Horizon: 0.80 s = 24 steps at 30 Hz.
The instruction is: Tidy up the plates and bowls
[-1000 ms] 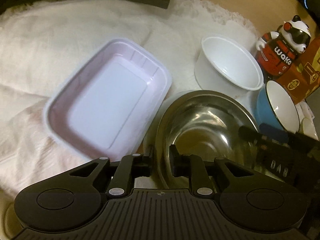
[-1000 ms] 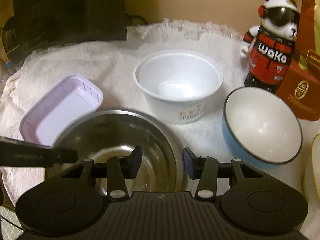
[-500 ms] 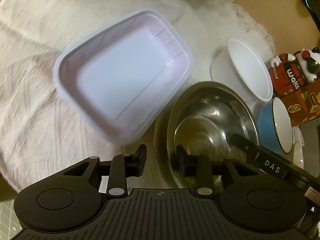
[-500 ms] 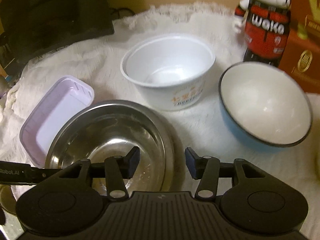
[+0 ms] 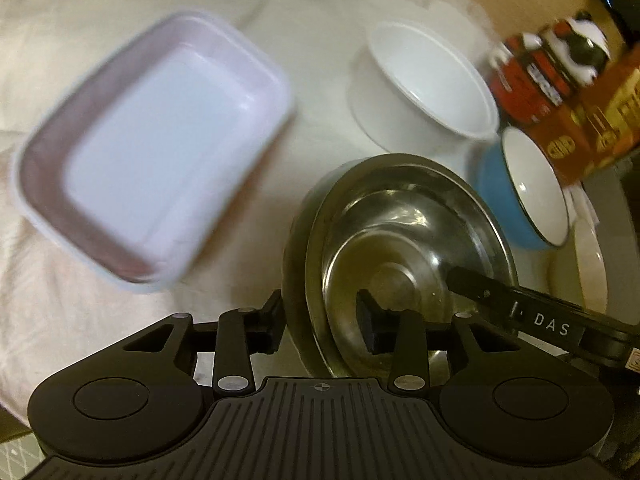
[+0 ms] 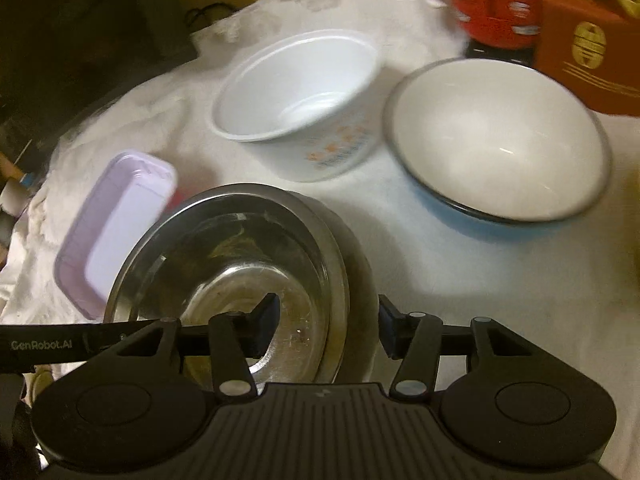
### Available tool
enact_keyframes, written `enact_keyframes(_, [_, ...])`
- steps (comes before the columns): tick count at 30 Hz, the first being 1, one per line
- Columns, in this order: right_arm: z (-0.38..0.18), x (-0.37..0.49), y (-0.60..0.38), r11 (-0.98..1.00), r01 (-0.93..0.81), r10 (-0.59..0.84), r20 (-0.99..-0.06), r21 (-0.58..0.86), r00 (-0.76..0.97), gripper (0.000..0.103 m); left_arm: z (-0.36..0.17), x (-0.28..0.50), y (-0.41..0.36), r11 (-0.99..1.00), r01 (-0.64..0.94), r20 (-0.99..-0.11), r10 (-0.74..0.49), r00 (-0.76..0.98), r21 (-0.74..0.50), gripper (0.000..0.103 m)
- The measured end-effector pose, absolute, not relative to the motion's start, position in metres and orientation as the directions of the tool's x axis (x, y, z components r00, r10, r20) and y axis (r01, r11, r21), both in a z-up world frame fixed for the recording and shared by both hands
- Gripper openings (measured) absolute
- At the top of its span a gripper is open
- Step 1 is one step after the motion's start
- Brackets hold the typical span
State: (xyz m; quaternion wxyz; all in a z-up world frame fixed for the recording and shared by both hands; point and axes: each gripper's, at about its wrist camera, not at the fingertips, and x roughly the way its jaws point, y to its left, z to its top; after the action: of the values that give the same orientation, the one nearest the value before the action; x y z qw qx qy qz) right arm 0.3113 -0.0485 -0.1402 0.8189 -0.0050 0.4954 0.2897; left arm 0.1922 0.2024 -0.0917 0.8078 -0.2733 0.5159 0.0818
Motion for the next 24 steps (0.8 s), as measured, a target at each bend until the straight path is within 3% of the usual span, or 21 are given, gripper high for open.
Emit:
enact_keyframes(15, [-0.145,0.287,-0.057,0.871,-0.439,0.419,-0.802,0.222,0.426,0.056,-0.095,0.213,0.199,0.875,-0.367,-0.880,-0.125,0.458,-0.315,0.041])
enact_keyframes(19, [-0.143,0.286,-0.058,0.873,-0.435,0.420,-0.794,0.222,0.439,0.056,-0.087,0.207,0.206,0.870,-0.362,-0.860,-0.125,0.494,-0.335,0.035])
enact_keyframes(24, [-0.127,0.275,-0.054,0.898,-0.430,0.354,-0.743,0.099,0.568,0.056,-0.059,0.199,0.218,0.881,-0.333,-0.814,-0.096,0.572,-0.338,0.034])
